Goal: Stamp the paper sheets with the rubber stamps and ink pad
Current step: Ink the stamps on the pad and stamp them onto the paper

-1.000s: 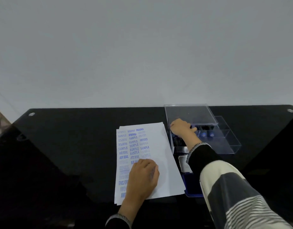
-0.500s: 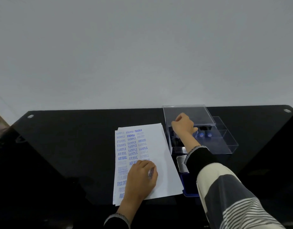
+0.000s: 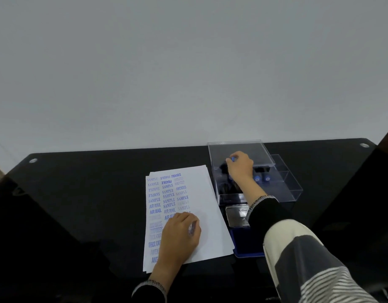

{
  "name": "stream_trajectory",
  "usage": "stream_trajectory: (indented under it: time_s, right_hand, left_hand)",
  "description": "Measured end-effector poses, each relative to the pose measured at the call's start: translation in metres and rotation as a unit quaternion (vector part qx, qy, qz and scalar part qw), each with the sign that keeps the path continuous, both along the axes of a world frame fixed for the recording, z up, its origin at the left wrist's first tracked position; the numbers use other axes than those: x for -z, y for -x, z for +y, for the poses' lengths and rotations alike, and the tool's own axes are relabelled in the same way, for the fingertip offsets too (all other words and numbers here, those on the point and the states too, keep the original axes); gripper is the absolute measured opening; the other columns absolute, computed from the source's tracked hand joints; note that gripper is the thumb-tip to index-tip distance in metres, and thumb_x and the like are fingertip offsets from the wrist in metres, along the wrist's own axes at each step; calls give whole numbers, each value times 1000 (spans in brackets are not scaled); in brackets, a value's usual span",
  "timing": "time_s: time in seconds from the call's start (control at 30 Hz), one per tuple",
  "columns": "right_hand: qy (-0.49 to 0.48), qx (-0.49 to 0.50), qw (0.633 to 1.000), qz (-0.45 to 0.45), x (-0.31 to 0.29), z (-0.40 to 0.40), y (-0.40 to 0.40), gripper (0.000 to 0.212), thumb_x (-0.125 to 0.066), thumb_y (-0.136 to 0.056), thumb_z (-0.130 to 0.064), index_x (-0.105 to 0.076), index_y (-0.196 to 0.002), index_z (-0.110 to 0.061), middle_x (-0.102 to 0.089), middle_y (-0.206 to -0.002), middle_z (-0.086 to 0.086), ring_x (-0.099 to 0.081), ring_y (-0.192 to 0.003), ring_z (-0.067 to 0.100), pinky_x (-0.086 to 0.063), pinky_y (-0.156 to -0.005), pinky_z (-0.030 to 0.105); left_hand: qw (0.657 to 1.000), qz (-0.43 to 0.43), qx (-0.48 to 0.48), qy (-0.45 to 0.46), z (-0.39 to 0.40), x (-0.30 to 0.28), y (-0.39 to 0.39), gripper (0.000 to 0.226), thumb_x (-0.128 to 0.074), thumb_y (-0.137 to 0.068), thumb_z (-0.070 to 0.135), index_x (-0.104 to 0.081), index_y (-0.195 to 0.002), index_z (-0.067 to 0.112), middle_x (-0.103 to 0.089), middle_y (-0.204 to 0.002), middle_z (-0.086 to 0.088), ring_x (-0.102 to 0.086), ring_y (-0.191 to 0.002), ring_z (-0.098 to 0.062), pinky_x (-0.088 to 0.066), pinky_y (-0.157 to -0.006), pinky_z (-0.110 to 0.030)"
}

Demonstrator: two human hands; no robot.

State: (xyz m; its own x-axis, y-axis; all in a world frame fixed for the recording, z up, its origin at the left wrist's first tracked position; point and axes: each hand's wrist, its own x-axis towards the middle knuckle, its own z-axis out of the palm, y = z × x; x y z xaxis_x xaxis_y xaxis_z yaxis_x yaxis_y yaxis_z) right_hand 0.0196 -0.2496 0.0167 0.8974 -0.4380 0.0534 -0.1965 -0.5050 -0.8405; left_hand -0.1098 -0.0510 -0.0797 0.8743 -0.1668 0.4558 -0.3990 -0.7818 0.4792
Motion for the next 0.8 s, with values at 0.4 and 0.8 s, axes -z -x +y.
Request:
stream_trajectory:
  time_s: [0.4, 0.8]
  right_hand:
    - [-280, 19, 959, -50, 5, -36, 128, 25, -42, -101, -35, -49, -95, -11, -53, -72, 5, -43, -57, 12, -36, -52, 25]
    - [-154, 58, 982, -95, 47, -36, 200, 18, -43, -101, -28, -54, -92, -18, -58, -75, 0, -53, -64, 12, -42, -61, 24]
  left_hand:
    - [978, 35, -34, -203, -20, -23, 6, 6, -70, -82, 17, -64, -80, 18, -62, -79, 7, -59, -69, -13, -48, -61, -27]
    - [966, 175, 143, -127, -37, -7, 34, 57, -30, -101, 51, -20, -153, 31, -19, -160, 12, -5, -149, -10, 2, -120, -29]
